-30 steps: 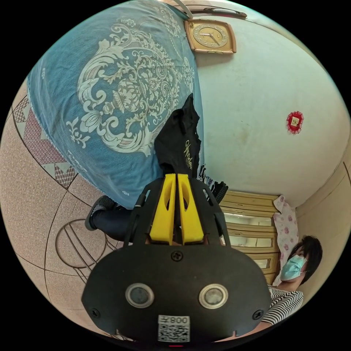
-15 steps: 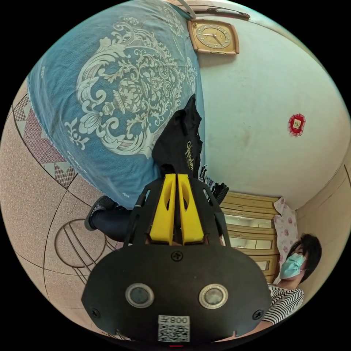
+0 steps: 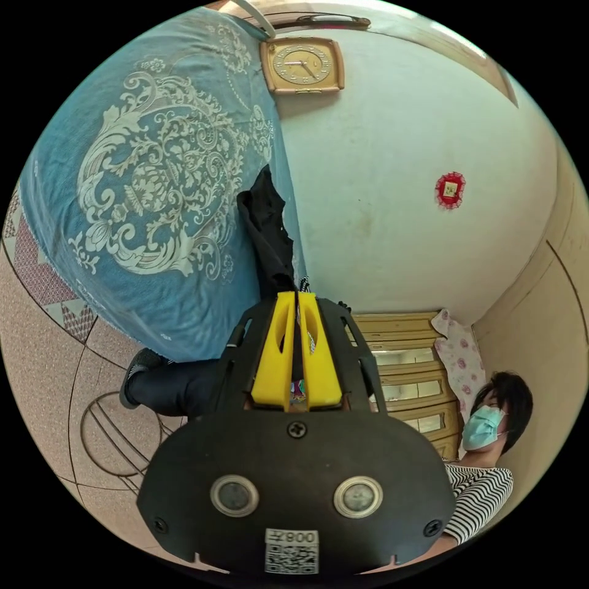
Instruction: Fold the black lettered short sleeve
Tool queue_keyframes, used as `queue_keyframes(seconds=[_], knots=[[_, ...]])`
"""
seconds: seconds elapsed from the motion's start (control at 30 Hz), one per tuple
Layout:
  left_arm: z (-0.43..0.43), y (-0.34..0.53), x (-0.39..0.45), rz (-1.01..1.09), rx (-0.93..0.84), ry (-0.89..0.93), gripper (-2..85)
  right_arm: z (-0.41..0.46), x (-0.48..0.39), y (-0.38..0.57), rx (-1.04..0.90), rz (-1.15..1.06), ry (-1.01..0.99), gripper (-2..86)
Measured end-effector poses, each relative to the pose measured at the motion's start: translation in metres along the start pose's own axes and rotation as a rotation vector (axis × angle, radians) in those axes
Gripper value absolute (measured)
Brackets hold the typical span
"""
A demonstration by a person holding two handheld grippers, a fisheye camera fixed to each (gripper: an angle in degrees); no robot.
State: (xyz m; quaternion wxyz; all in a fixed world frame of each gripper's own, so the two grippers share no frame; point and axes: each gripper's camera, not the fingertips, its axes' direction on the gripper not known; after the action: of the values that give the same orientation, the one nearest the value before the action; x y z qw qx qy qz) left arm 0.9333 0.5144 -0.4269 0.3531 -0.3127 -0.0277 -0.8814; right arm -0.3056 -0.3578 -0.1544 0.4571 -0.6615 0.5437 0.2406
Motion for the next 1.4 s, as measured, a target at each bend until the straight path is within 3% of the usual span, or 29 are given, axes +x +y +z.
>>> queue_keyframes(seconds=[0.27, 0.57, 0.8, 1.0, 1.4], knots=[[-0.035, 0.022, 0.022, 0.053, 0.005, 0.104, 0.5, -0.05, -0.015, 0.025, 0.068, -0.065, -0.107, 0.7], [-0.071, 0.052, 0.026, 0.025, -0.023, 0.131, 0.6, -0.09, -0.009, 0.069, 0.044, -0.035, -0.094, 0.6], [-0.065, 0.025, 0.036, -0.001, -0.02, 0.138, 0.6, -0.093, 0.009, 0.05, 0.04, 0.023, -0.086, 0.7], [-0.036, -0.042, 0.075, 0.049, -0.046, 0.119, 0.7, -0.091, 0.01, -0.017, 0.03, 0.025, -0.072, 0.7], [0.085, -0.239, 0.149, 0.092, -0.116, -0.032, 0.9, -0.051, 0.025, -0.25, -0.046, 0.089, 0.02, 0.8]])
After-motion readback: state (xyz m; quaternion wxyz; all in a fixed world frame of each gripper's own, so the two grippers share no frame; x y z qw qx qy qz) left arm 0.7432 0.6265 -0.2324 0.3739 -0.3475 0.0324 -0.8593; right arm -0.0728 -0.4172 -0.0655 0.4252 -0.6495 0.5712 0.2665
